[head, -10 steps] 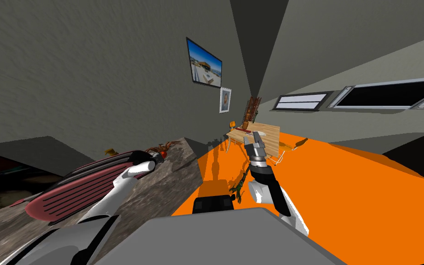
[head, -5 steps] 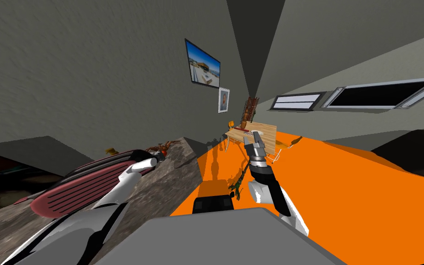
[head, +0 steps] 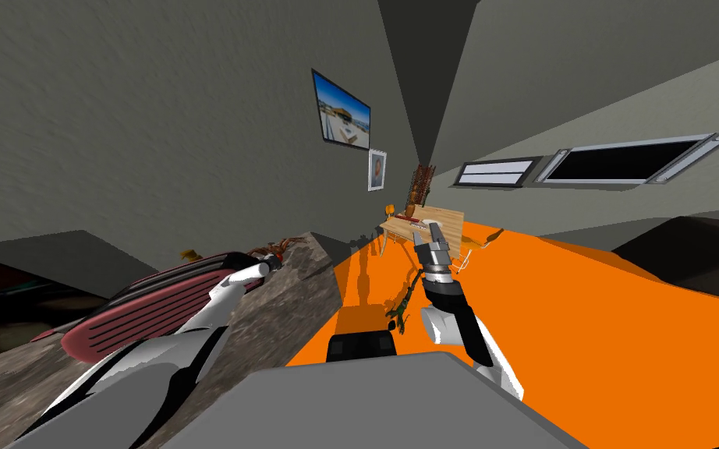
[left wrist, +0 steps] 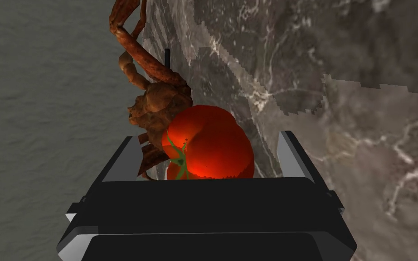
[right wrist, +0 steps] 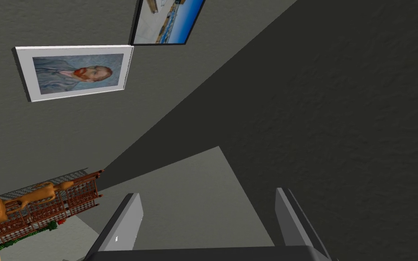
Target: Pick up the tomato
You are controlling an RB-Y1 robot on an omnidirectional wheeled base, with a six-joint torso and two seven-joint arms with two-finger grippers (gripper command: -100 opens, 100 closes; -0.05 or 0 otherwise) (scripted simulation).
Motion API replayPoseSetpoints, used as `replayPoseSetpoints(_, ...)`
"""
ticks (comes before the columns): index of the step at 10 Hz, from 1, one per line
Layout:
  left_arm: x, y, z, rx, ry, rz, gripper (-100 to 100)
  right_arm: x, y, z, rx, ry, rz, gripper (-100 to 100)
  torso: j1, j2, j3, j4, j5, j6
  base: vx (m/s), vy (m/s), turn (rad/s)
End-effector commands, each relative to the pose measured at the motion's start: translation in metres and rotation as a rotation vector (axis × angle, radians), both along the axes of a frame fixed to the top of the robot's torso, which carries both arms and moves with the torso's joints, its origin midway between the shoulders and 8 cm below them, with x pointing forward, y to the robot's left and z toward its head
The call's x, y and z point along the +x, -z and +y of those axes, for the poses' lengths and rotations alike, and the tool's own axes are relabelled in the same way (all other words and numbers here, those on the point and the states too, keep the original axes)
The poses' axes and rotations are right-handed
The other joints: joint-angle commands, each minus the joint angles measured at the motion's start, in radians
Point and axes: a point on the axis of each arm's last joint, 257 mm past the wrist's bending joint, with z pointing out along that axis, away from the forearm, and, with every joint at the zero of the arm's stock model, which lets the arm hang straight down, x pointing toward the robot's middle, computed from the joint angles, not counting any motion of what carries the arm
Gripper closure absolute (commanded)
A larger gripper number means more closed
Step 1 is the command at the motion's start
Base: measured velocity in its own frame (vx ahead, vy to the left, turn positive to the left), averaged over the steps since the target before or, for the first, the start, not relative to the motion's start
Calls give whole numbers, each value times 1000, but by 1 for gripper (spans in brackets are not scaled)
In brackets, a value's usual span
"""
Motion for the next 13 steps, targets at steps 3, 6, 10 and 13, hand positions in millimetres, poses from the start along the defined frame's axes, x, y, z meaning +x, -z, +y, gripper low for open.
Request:
replayPoseSetpoints(3,-12,18,9,-15,-28,38,-100,0,0,0,0,0,0,0,0,-2,-1,-1,0,0,9,-2,0)
replayPoseSetpoints(6,5,13,4,-22,-33,37,-100,0,0,0,0,0,0,0,0,5,3,1,0,0,-91,0,-68)
replayPoseSetpoints(10,24,3,-5,-27,-30,31,-100,0,0,0,0,0,0,0,0,4,2,1,0,0,-64,-5,-47)
replayPoseSetpoints(13,18,11,-2,-31,-38,45,100,0,0,0,0,0,0,0,0,-1,-1,0,0,0,-3,-1,5)
